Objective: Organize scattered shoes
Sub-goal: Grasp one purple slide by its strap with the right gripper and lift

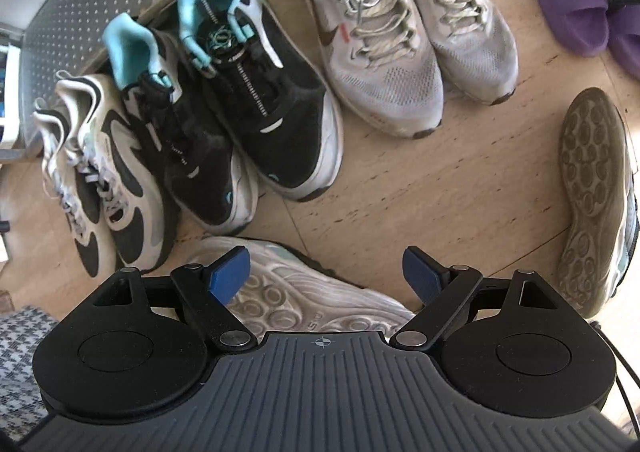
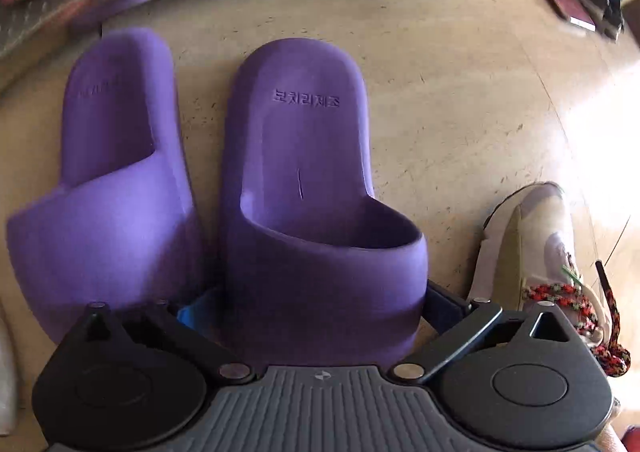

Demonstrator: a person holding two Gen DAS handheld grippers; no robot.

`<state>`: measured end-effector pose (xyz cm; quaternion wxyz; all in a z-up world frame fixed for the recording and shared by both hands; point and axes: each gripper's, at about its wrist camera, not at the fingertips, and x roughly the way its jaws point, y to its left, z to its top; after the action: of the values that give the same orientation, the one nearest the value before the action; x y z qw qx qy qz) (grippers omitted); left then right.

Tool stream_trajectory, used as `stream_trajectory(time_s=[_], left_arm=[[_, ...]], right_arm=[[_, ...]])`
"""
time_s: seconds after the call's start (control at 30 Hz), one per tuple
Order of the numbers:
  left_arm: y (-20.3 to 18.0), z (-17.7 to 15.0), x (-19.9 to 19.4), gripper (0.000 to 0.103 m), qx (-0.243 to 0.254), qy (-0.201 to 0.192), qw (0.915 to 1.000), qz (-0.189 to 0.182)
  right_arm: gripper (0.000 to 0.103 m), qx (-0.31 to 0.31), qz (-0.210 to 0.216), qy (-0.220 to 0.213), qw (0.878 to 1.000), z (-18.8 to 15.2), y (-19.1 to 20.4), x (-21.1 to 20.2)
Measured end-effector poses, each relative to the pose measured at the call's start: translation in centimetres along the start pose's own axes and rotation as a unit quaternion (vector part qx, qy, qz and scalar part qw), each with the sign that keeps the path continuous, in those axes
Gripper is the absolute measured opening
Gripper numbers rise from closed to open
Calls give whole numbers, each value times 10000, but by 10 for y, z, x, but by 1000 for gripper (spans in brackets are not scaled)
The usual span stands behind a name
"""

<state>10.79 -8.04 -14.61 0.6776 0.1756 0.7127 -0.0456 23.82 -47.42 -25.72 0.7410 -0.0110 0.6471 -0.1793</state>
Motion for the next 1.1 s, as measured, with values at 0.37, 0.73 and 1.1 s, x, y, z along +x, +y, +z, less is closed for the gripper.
stream_trajectory(time_s=[0.37,0.73,1.1], left_arm=[[8,6,-16,88,-527,-255,9975,-407],[-1,-16,-35,88,-337,-551,9960,-619],[17,-22,-22,88,-584,-313,9966,-482]], right_arm=[[96,1403,17,-618,9882,10,-45,-91],[96,844,1666,-2042,9609,9,10,-211],[91,-1278,1505,-1142,9736,5,121,-136]])
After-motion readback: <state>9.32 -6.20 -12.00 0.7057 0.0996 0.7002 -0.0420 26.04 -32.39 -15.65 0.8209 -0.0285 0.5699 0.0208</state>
